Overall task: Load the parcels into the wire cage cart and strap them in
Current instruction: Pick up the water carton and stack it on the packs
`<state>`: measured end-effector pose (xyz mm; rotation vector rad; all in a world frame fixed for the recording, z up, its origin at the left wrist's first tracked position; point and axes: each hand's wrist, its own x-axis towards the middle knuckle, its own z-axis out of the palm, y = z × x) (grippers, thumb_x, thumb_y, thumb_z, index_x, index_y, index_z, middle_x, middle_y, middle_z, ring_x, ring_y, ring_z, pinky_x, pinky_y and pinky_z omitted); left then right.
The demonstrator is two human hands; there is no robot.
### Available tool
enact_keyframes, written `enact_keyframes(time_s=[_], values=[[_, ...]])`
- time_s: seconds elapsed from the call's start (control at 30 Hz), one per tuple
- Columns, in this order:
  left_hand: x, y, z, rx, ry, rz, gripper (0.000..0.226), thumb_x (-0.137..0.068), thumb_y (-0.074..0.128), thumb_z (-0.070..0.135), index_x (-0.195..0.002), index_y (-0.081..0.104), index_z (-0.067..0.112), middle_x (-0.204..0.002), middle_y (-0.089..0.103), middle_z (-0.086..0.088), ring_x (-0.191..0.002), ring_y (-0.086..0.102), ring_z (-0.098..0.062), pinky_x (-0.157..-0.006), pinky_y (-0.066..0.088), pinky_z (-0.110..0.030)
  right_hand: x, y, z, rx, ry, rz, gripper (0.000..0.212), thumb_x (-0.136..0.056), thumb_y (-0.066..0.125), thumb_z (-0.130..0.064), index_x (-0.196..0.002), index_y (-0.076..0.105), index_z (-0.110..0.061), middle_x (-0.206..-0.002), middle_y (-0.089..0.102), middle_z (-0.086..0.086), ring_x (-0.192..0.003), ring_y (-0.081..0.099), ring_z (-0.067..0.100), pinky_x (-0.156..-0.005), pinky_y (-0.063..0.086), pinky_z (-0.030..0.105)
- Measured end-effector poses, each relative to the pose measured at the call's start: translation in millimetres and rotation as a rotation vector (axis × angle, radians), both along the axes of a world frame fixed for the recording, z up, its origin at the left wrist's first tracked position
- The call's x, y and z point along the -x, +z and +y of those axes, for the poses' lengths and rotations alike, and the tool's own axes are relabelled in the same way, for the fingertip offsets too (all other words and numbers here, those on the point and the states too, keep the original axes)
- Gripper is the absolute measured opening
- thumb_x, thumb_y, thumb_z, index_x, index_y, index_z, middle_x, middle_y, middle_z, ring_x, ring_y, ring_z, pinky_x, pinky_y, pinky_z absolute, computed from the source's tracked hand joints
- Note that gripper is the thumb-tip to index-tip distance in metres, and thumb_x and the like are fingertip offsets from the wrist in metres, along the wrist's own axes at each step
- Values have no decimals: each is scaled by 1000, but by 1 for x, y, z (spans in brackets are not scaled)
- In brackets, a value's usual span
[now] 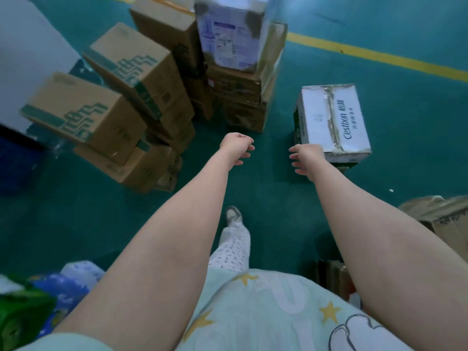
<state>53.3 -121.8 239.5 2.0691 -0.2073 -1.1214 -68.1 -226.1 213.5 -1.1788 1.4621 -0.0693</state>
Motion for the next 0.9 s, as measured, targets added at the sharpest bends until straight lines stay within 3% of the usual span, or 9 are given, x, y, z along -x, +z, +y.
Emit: enact_keyframes(time_s=[0.17, 0.3, 0.33, 0.53, 0.63, 0.73, 0.83, 0.9], values=[[-21, -2, -86, 8, -119, 4, 16, -98, 40, 16, -100, 56, 18, -94, 62, 2, -88, 57, -16, -73, 46, -29, -10, 0, -71, 2, -124, -8, 12, -92, 53, -15, -101, 58, -9, -96, 59, 7, -84, 52, 24, -77, 46, 36], [-46, -1, -154, 5, -213, 25, 15, -96, 41, 16, -91, 55, 20, -96, 63, 1, -86, 57, -16, -64, 43, -25, -23, 0, -123, -11, -189, -9, 26, -92, 51, -13, -115, 61, -4, -100, 61, 9, -85, 51, 22, -89, 49, 41], [-51, -1, -173, -1, -239, 23, 15, -96, 41, 16, -89, 54, 20, -96, 63, 1, -85, 57, -17, -63, 42, -25, -24, 1, -138, -9, -211, -11, 26, -92, 51, -12, -115, 60, -3, -101, 61, 10, -85, 51, 22, -86, 50, 39], [-58, -12, -271, -51, -369, 37, 17, -97, 41, 18, -86, 53, 20, -99, 62, 0, -87, 57, -17, -71, 44, -27, -15, -10, -213, -23, -342, 41, 24, -92, 52, -13, -112, 62, -5, -74, 54, 2, -66, 47, 17, -71, 43, 32], [-48, -25, -301, -71, -437, 63, 12, -98, 42, 19, -97, 54, 17, -98, 61, 0, -82, 57, -14, -77, 44, -29, -2, -24, -239, -51, -383, 68, 20, -92, 52, -13, -107, 63, -6, -84, 55, 8, -78, 48, 22, -67, 42, 32], [-37, -47, -333, -115, -477, 96, 12, -98, 43, 18, -102, 54, 16, -100, 60, 0, -82, 57, -14, -78, 44, -30, 13, -45, -267, -34, -388, 128, 27, -91, 51, -12, -112, 62, 1, -93, 52, 10, -83, 45, 22, -73, 43, 35], [-23, -75, -366, -161, -485, 121, 13, -97, 43, 18, -103, 54, 16, -101, 60, 1, -86, 57, -16, -77, 45, -31, 29, -70, -299, -26, -378, 203, 18, -91, 51, -13, -102, 63, -5, -108, 62, 16, -88, 46, 21, -92, 46, 39], [-18, -90, -379, -188, -490, 123, 13, -96, 43, 16, -103, 54, 16, -100, 58, 1, -83, 56, -15, -76, 46, -30, 37, -83, -314, -29, -367, 238, 24, -92, 48, -10, -110, 62, -3, -120, 60, 15, -93, 48, 22, -97, 45, 41]])
